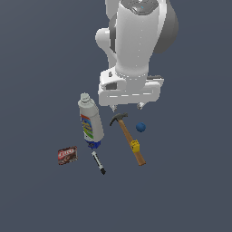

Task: Pick up a designated object from a clutter of objects.

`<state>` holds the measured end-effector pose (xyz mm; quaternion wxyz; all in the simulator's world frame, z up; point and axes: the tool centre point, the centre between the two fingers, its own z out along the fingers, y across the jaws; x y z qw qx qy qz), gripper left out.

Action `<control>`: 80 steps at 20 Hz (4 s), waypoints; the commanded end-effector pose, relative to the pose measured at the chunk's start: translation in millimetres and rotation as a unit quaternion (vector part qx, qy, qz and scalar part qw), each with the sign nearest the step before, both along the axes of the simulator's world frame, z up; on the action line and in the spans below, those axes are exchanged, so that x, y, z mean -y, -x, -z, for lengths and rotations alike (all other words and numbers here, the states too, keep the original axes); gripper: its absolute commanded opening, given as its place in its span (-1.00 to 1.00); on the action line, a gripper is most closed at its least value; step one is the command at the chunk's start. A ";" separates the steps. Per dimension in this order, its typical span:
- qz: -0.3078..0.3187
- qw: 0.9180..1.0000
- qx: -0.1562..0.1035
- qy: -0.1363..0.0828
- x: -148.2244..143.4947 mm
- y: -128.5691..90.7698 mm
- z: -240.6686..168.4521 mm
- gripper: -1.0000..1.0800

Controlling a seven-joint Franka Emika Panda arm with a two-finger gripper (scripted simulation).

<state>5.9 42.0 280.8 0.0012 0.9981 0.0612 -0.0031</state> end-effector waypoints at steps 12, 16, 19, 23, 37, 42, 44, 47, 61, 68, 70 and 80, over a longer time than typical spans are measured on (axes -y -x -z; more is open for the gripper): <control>-0.030 1.000 0.001 0.000 -3.1 0.1 121.3 0.92; -0.039 0.999 0.002 0.000 -4.0 6.5 157.3 0.92; -0.045 0.999 0.002 -0.001 -4.5 11.7 178.1 0.92; -0.051 0.999 0.003 -0.001 -5.0 17.8 198.3 0.92; -0.055 0.998 0.002 -0.002 -5.2 23.5 220.5 0.92; -0.055 0.998 0.003 -0.002 -5.2 24.4 242.2 0.92; -0.055 0.998 0.003 -0.002 -5.2 24.5 251.3 0.92; -0.055 0.998 0.003 -0.002 -5.1 24.2 260.3 0.92; -0.055 0.998 0.003 -0.002 -5.3 23.9 264.2 -1.00; -0.063 0.998 0.003 -0.004 -16.9 22.6 252.3 -1.00; -0.063 0.998 0.003 -0.004 -18.7 21.0 244.3 -1.00; -0.061 0.998 0.003 -0.003 -36.2 6.6 173.4 -1.00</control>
